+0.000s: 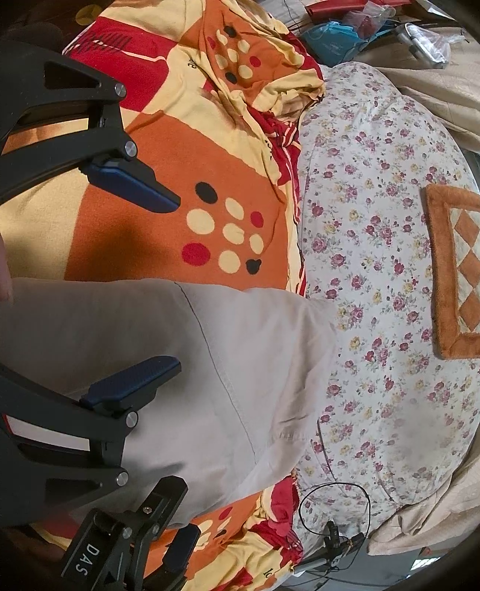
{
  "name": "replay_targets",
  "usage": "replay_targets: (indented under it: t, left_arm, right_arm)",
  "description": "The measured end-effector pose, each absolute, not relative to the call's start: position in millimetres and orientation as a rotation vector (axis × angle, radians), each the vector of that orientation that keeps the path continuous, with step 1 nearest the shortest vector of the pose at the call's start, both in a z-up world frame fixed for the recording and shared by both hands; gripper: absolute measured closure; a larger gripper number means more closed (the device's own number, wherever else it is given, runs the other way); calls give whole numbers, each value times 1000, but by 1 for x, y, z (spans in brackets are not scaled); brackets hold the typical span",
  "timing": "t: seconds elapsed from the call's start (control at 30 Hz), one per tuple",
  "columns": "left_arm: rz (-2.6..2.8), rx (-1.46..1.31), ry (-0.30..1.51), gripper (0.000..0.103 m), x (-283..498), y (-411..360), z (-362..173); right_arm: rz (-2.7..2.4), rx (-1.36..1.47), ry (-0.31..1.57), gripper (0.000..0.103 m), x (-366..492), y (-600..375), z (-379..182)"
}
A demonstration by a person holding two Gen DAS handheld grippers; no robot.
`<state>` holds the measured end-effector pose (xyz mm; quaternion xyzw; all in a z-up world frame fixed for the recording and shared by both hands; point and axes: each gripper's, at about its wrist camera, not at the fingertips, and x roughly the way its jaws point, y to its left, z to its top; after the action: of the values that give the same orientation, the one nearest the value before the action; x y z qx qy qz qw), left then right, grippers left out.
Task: Fold large clothes
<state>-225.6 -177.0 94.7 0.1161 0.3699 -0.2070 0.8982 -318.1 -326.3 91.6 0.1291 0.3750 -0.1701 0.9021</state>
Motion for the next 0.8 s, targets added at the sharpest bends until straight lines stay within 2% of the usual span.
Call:
replay_targets:
  t: [0.8]
  left_arm:
    - [-422,239,768,23,-222,-174,91]
  right_arm:
    - [-350,275,782,21,-315,-325,88]
